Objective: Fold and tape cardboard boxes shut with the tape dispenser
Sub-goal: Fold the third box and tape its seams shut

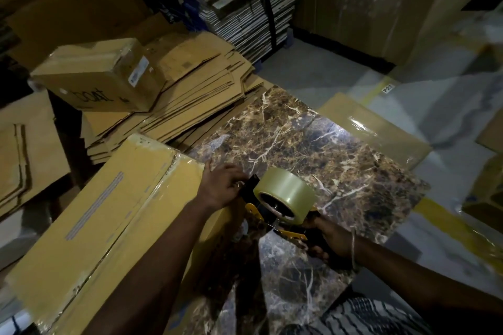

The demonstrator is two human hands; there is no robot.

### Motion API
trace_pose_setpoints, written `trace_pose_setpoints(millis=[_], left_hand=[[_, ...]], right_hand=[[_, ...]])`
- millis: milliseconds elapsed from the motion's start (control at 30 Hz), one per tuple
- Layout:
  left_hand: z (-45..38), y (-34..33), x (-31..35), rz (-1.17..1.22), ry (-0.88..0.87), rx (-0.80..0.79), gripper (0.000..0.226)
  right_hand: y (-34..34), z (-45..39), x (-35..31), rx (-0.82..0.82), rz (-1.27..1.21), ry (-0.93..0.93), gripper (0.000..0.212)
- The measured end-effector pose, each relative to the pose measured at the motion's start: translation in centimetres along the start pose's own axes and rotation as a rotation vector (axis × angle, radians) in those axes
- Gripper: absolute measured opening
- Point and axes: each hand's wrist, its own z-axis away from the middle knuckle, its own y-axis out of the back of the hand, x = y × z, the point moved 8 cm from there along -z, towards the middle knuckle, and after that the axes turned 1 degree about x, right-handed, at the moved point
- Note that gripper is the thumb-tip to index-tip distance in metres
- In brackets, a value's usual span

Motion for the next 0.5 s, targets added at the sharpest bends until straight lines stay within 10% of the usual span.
trace_pose_setpoints(millis=[500], left_hand=[[-0.2, 0.0, -0.5, 0.037, -0.026, 0.016, 0.029]], right_hand=[[-0.2, -1.5, 0.4, 0.043, 0.081, -0.077, 0.054]])
